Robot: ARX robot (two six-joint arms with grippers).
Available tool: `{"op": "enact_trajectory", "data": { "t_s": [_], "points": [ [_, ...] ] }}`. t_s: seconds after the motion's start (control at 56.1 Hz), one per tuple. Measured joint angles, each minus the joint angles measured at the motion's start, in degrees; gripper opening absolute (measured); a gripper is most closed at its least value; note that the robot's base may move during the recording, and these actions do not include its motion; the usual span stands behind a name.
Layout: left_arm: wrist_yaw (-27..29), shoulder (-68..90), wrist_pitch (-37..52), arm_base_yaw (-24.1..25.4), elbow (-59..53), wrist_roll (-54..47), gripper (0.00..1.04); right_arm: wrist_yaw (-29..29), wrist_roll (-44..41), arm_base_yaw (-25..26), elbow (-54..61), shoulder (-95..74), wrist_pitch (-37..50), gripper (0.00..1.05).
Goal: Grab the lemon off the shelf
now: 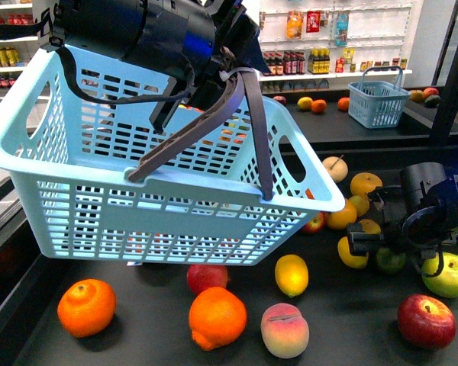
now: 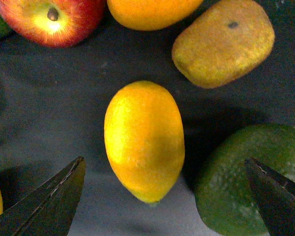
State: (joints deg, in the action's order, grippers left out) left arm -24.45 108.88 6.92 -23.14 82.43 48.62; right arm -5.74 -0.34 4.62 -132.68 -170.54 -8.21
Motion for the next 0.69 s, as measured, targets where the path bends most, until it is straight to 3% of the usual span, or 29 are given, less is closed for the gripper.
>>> {"op": "enact_trajectory", "data": {
  "t_s": [0.178,0.517,0.695],
  "points": [
    [-0.02,0.0,0.0,0.0,0.0,0.0,0.14,0.39,0.17,-0.74,-10.32,-5.2,-4.11,0.97],
    [0.0,0.0,0.0,0.0,-0.02,0.0,0.14,0.68,0.35,-2.05,-15.28,-9.42,-6.54,0.97],
    [0.0,0.0,0.0,0.0,0.0,0.0,0.14,1.27,0.2,-2.4,-24.65,-14.64,-11.74,0.97]
  ]
}}
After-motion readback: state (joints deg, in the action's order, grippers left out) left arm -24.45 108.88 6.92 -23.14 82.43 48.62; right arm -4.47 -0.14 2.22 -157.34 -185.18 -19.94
